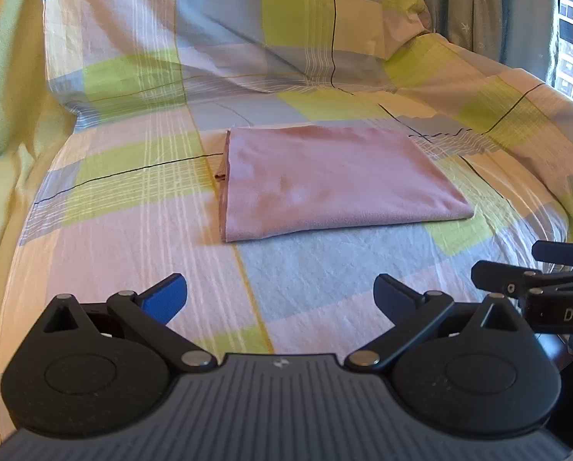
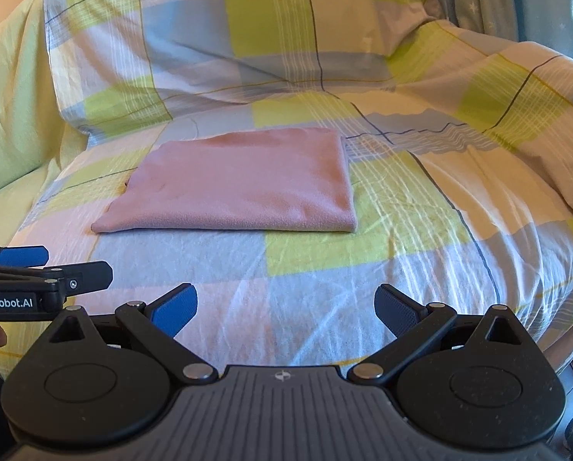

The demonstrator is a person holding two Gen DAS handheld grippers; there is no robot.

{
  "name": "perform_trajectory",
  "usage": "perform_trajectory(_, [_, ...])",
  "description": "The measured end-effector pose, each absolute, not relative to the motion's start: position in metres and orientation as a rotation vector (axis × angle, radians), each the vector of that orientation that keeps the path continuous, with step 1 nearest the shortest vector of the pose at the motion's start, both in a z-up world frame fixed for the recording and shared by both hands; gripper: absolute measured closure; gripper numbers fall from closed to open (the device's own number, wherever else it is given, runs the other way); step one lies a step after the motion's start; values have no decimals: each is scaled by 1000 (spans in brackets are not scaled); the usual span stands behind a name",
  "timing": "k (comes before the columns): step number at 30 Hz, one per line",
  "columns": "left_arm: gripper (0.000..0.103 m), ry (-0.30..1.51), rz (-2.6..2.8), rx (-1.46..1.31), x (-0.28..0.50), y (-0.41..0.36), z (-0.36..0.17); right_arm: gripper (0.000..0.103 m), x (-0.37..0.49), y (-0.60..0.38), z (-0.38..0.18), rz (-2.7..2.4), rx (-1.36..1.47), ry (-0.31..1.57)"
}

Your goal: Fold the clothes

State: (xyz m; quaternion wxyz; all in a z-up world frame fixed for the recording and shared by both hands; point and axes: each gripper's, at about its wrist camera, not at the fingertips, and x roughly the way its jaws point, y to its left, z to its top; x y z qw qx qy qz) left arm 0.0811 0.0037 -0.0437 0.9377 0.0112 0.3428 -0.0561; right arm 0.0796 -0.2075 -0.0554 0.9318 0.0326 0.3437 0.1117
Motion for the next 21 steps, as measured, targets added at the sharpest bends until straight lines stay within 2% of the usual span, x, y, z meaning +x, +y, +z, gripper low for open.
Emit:
perform_trajectory(8, [1, 713, -74, 9, 50, 15, -16, 2, 52, -200, -19, 213, 8, 682])
perform_trajectory(21, [1, 726, -54, 6, 11, -4, 7, 0, -1, -214, 24, 218, 73, 663])
